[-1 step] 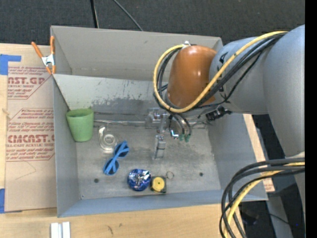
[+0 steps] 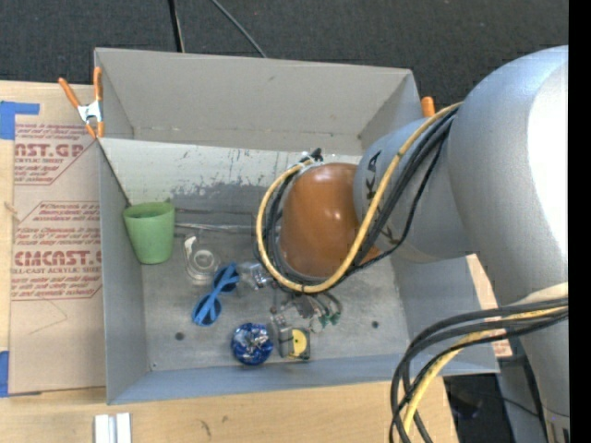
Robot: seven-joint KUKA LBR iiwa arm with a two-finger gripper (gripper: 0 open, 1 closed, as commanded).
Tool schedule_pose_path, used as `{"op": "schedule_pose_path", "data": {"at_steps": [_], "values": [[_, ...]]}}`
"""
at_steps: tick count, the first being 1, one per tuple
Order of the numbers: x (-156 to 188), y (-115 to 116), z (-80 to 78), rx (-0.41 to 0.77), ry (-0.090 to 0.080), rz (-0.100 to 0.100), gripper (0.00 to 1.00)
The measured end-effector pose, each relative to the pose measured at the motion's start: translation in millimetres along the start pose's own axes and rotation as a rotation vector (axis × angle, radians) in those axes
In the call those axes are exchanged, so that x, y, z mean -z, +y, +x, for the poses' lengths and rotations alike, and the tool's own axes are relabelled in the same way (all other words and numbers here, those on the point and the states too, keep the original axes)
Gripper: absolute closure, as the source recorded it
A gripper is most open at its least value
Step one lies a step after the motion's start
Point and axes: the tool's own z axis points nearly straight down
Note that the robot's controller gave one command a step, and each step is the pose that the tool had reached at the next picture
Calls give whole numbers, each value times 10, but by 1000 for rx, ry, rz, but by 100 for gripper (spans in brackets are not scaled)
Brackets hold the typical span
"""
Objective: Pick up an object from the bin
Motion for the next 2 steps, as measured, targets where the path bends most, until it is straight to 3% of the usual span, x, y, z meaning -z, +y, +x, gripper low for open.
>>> {"op": "schedule_pose_path", "data": {"at_steps": [1, 2], "values": [[299, 140, 237, -5, 6, -4, 0], [438, -21, 284, 23, 5, -3, 0]]}}
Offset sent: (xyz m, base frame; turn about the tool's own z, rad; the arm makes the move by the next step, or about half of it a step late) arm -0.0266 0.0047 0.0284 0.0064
